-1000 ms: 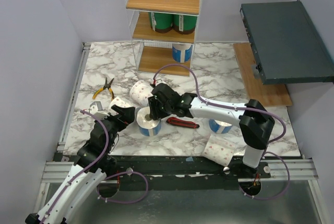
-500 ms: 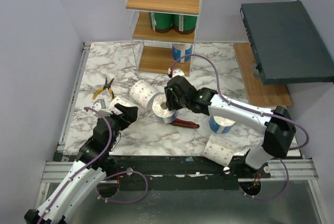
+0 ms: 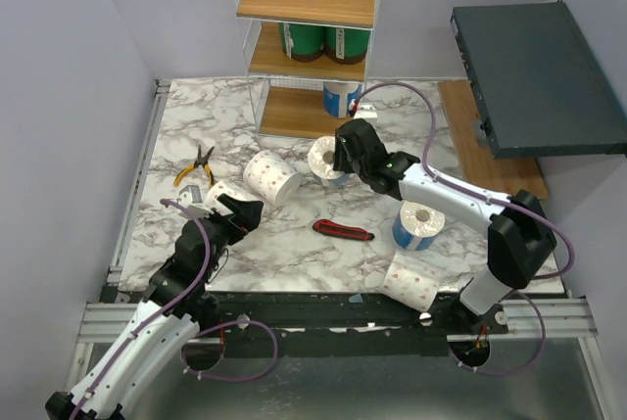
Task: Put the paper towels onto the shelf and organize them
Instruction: Place the paper towel on the shelf.
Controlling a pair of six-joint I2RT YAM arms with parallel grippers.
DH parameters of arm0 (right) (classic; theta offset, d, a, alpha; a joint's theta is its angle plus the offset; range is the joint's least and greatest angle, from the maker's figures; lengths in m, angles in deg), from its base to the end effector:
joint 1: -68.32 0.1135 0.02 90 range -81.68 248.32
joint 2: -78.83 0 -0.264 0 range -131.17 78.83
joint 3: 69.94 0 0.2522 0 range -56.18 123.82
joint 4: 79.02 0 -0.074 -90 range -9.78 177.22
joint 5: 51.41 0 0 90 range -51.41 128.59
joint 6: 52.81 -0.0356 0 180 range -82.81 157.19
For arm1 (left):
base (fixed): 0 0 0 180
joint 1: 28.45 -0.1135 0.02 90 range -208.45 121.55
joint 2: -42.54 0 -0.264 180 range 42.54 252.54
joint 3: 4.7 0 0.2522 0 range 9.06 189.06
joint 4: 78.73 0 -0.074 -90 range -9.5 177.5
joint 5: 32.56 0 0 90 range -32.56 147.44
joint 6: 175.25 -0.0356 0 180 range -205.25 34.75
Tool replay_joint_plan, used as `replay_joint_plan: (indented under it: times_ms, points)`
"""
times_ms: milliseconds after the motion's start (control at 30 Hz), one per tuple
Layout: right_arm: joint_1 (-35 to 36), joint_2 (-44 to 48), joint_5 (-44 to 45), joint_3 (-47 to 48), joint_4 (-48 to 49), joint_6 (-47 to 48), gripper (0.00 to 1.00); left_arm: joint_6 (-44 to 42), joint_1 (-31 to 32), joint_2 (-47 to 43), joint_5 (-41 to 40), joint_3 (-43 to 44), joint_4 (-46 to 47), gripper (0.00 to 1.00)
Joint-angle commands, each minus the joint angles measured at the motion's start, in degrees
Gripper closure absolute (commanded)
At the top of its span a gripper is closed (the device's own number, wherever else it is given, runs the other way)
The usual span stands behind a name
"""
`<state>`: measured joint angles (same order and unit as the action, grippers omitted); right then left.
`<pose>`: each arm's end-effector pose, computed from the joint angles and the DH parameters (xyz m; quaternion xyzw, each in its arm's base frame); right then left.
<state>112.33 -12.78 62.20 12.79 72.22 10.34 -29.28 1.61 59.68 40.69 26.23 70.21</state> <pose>0.2696 0.2406 0.2734 -0.0418 0.8821 0.1008 0.4583 0.1054 -0.0492 0.2193 -0.2628 0.7570 -0.3144 0.5089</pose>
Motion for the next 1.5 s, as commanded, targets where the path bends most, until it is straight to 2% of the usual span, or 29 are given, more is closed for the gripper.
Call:
replay_joint_plan:
  times_ms: [0, 133, 433, 1033, 1467]
  points:
    - [-0.55, -4.62, 6.84, 4.03, 13.09, 0.2, 0.55, 0.65, -0.27, 0.47, 2.58, -0.51, 2.02, 0.05]
    - [-0.68, -7.85, 10.57, 4.58, 20.74, -0.37, 0.55, 0.73, -0.27, 0.99, 3.22, -0.93, 2.99, 0.05]
    - [-1.71, -14.0, 15.28, 6.74, 31.64, -1.54, 0.57, 0.64, -0.27, 2.45, 4.16, -1.45, 4.41, 0.05]
    - [-3.05, -26.79, 13.69, 16.53, 38.23, -2.89, 0.57, 0.64, -0.27, 7.42, 5.3, -1.72, 7.71, 0.05]
    - [-3.05, -33.08, 13.67, 23.22, 38.3, -4.37, 0.57, 0.75, -0.27, 7.56, 4.8, -1.84, 6.97, 0.05]
